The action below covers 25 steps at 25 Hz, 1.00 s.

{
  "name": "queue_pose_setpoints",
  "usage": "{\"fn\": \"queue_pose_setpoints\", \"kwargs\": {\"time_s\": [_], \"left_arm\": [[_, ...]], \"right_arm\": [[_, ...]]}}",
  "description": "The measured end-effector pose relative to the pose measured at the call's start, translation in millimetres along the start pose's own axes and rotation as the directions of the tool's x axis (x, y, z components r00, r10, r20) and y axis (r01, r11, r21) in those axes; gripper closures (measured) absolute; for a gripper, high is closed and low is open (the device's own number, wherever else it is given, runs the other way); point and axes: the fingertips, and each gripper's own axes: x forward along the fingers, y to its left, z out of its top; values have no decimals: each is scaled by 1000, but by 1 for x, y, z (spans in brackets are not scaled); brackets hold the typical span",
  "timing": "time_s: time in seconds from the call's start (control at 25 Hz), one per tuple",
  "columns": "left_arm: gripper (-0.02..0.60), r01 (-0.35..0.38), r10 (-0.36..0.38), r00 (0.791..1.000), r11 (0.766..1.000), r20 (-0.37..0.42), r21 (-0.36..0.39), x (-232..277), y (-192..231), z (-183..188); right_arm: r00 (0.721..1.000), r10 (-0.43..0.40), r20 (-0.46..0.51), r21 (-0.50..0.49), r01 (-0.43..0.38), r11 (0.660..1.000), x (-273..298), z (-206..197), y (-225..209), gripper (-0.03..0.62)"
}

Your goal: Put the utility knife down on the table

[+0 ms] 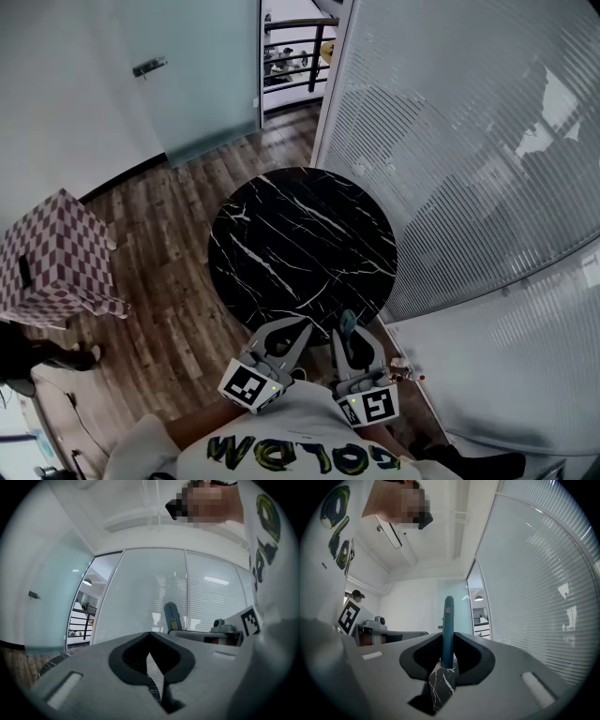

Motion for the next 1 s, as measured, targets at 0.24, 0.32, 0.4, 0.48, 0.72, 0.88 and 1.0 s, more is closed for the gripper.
{"fn": "queue_pose_setpoints", "kwargs": {"time_s": [0.24, 0.32, 0.4, 0.48, 0.72, 0.88, 1.0], "left_arm": [[581, 6, -7, 998, 1000, -63, -10, 5, -1, -20], [581, 13, -13, 997, 1000, -78, -2, 7, 1, -27], [581, 25, -26, 996, 1000, -81, -11, 10, 2, -34], [581, 30, -32, 994, 999, -101, -23, 11, 5, -42], [581, 14, -23, 990, 998, -139, -61, 14, 19, -63], [581, 3, -15, 985, 998, -172, -68, 18, 25, -83], [581, -5, -9, 981, 998, -196, -68, 20, 32, -98]], "right_arm": [[1000, -3, -26, 9, 3, 1000, 0, -16, -8, 520], [999, 0, -37, 12, 0, 1000, 0, -24, -11, 520], [999, 4, -49, 9, -3, 1000, 1, -30, -12, 520], [998, 6, -63, 6, -6, 1000, 3, -36, -13, 520], [994, 9, -107, -14, -11, 1000, 9, -56, -19, 520], [990, 20, -139, -12, -22, 1000, 12, -80, -26, 520], [986, 24, -164, -10, -26, 1000, 15, -95, -28, 520]]}}
